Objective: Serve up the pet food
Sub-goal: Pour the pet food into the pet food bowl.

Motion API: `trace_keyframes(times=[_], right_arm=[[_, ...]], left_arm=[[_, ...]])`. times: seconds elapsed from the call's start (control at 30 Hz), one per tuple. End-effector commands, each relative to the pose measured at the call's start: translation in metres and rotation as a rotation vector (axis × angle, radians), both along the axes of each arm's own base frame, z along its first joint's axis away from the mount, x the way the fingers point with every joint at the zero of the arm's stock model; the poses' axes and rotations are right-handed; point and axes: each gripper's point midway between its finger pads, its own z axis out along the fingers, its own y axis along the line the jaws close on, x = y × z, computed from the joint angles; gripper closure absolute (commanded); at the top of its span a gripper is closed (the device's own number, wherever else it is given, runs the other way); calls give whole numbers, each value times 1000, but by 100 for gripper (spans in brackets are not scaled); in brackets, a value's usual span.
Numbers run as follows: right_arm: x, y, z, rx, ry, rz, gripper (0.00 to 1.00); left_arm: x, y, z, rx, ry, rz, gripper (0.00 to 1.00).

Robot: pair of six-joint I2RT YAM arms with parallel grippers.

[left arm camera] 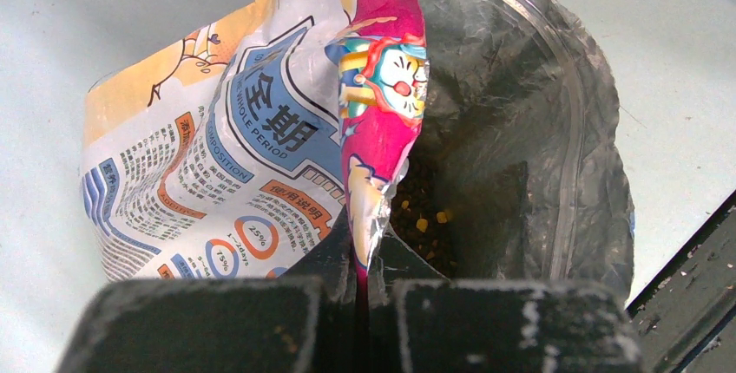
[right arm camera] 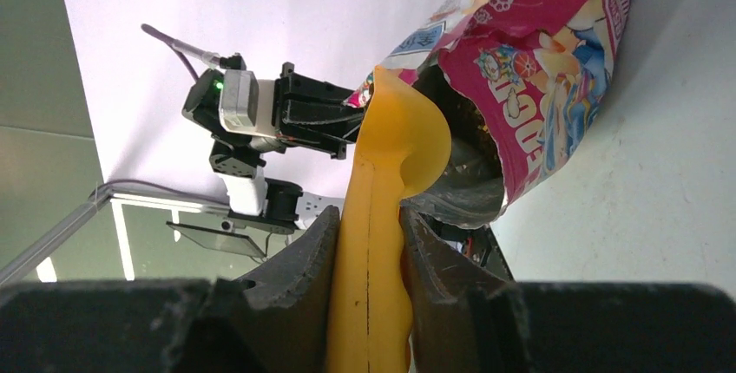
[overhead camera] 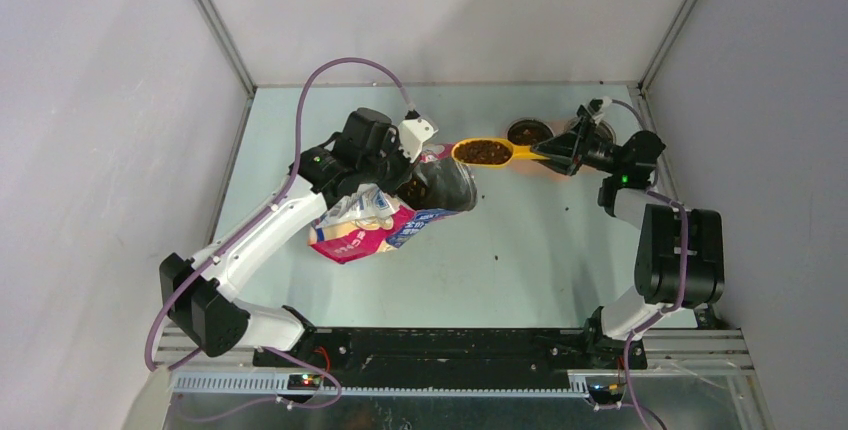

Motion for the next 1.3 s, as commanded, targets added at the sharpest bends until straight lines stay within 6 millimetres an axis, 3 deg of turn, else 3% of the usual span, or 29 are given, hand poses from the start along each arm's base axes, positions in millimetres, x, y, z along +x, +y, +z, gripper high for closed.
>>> trace_keyframes(times=[0.0, 0.83, 1.27], right_arm=[[-3, -16, 24, 5, -110, -53, 100], [36, -120, 4, 40, -68, -377, 100], [48, -147, -2, 35, -73, -447, 100]], left_arm=[[2, -16, 20, -70, -44, -41, 100], [-1, -16, 22, -83, -50, -45, 100], [-3, -15, 24, -88, -54, -47, 100]])
